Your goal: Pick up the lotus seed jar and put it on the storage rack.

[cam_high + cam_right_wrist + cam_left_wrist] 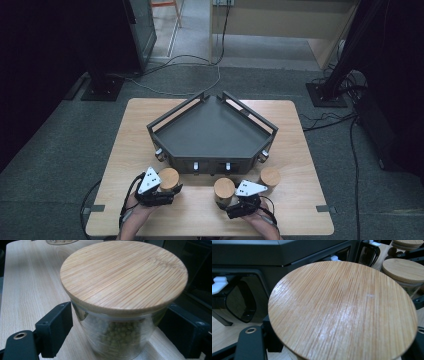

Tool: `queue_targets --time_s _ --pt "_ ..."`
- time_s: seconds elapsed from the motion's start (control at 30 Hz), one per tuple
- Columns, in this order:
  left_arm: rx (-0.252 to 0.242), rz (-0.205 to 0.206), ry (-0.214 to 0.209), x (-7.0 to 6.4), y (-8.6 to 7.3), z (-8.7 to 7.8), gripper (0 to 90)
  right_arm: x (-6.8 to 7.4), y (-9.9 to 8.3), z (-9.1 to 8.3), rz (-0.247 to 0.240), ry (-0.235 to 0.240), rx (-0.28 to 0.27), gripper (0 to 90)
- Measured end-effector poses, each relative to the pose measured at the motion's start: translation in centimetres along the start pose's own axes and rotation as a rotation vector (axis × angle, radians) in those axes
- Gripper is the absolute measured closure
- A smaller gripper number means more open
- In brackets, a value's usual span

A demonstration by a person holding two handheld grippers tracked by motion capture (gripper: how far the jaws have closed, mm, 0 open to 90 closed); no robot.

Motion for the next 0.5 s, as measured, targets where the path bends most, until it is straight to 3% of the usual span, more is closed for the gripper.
queue_targets --time_s 0.5 --pt "0.003 0.004 -0.009 0.1 1.5 -0.2 25.0 -0.1 0.0 0.0 0.0 0.004 0.001 13.2"
Point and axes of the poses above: each handheld gripper's, and its own axes: z roughly forward along the jaws, y roughly out of its top, x roughly to its left, the point moved 5 cm from there along z, roughly forward along the jaws, and after that the axes turned 5 degrees about -y, right-handed, at the moved point
